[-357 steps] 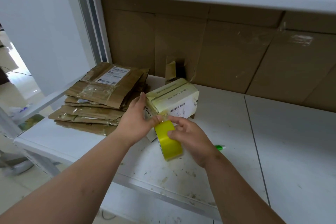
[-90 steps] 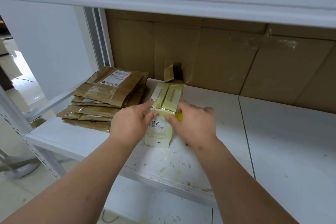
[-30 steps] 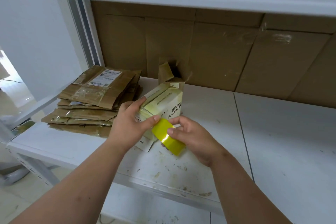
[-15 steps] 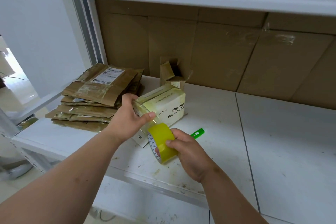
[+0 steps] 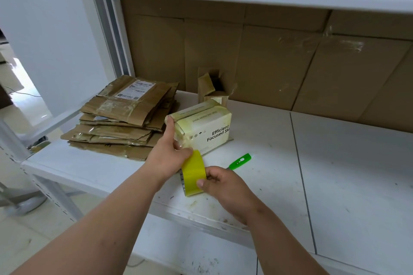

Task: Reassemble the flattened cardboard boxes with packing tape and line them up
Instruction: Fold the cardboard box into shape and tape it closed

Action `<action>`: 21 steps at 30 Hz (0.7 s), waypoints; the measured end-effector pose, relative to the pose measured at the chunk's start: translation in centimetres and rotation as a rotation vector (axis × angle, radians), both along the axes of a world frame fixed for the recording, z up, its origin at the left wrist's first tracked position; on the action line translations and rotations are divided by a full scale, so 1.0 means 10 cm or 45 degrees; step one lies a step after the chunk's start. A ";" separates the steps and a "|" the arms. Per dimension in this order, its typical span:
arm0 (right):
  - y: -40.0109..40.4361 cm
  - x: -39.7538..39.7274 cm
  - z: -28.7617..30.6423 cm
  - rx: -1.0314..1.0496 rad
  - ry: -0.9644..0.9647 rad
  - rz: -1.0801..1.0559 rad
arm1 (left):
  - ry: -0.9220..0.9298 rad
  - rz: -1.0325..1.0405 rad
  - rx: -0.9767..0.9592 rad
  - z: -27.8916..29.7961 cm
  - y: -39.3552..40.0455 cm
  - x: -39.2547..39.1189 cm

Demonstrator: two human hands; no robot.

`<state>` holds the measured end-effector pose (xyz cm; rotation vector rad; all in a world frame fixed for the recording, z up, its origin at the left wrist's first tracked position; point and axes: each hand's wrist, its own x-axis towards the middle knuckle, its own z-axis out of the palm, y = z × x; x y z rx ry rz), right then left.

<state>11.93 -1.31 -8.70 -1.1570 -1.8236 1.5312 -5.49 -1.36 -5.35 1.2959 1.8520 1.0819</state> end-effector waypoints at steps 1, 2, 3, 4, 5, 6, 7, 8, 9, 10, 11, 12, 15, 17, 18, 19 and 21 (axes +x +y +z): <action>0.02 0.03 0.01 0.016 0.003 -0.006 | -0.084 0.014 -0.012 0.01 -0.02 0.01; 0.04 0.06 0.04 0.063 -0.002 -0.052 | -0.166 0.031 -0.016 0.01 -0.03 0.01; 0.08 0.09 0.05 0.170 -0.059 -0.144 | -0.248 0.047 -0.010 0.02 -0.03 0.01; 0.15 0.13 0.05 0.319 -0.169 -0.252 | -0.327 0.065 0.003 0.01 -0.04 0.01; 0.23 0.17 0.03 0.464 -0.325 -0.322 | -0.394 0.084 0.026 -0.01 -0.05 0.03; 0.31 0.21 0.01 0.578 -0.520 -0.334 | -0.445 0.114 0.059 -0.03 -0.06 0.05; 0.38 0.26 -0.02 0.641 -0.738 -0.305 | -0.476 0.158 0.098 -0.05 -0.08 0.08; 0.44 0.30 -0.05 0.677 -0.939 -0.261 | -0.484 0.218 0.127 -0.07 -0.10 0.12; 0.49 0.34 -0.08 0.706 -1.097 -0.223 | -0.481 0.280 0.144 -0.09 -0.11 0.14; 0.52 0.36 -0.11 0.738 -1.209 -0.203 | -0.475 0.334 0.146 -0.10 -0.12 0.17; 0.56 0.38 -0.14 0.769 -1.279 -0.197 | -0.471 0.370 0.141 -0.12 -0.12 0.18; 0.58 0.38 -0.15 0.794 -1.321 -0.195 | -0.467 0.382 0.135 -0.13 -0.14 0.19; 0.65 0.37 -0.16 0.789 -1.397 -0.205 | -0.459 0.374 0.129 -0.14 -0.17 0.21; 0.68 0.37 -0.16 0.788 -1.346 -0.242 | -0.509 0.370 0.118 -0.14 -0.19 0.24; 0.67 0.37 -0.15 0.793 -1.265 -0.261 | -0.548 0.362 0.102 -0.14 -0.20 0.26; 0.66 0.37 -0.12 0.789 -1.131 -0.279 | -0.588 0.356 0.082 -0.15 -0.21 0.28; 0.61 0.35 -0.02 0.733 -0.804 -0.282 | -0.640 0.362 0.076 -0.16 -0.20 0.31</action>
